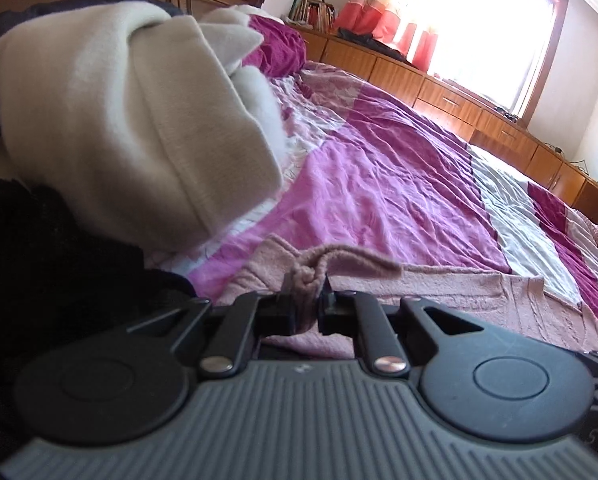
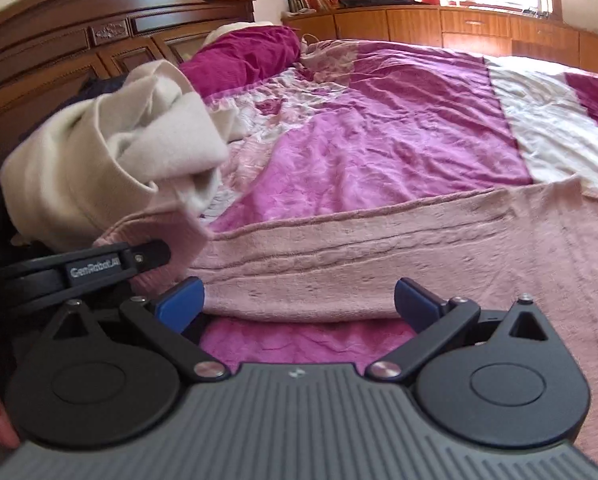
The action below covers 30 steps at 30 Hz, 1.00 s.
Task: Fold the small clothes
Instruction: 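Lift the cuff with the left gripper and carry it across the cardigan body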
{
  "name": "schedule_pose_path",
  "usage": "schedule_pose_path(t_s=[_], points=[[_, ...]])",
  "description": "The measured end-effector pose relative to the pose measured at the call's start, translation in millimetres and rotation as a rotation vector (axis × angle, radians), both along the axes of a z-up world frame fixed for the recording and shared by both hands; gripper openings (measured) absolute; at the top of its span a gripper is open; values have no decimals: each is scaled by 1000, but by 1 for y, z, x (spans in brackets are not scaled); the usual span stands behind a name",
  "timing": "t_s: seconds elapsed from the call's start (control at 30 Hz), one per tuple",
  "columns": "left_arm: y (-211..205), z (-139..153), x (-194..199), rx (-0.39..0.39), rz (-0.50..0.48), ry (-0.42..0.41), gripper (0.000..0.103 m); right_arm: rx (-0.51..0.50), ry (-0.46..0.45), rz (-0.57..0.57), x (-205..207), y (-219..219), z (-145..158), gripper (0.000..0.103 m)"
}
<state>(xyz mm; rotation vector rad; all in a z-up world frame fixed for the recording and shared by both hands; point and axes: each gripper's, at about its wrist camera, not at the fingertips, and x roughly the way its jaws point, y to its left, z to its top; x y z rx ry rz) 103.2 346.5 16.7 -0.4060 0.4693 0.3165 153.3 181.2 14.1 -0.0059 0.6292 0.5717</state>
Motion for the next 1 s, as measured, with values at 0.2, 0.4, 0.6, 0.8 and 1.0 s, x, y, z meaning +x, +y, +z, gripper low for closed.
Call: schedule_pose_path(t_s=[0.2, 0.4, 0.6, 0.8, 1.0], points=[[-13, 1, 0, 10, 5, 16, 11, 52, 12, -9, 4, -18, 12, 103], [-26, 6, 11, 36, -9, 33, 11, 65, 6, -11, 5, -41, 23, 103], [-41, 16, 16, 69, -29, 30, 11, 39, -4, -60, 8, -68, 31, 103], [-55, 34, 21, 97, -51, 6, 11, 61, -8, -96, 12, -93, 38, 103], [-72, 50, 31, 106, -74, 11, 11, 89, -9, -120, 15, -112, 55, 103]])
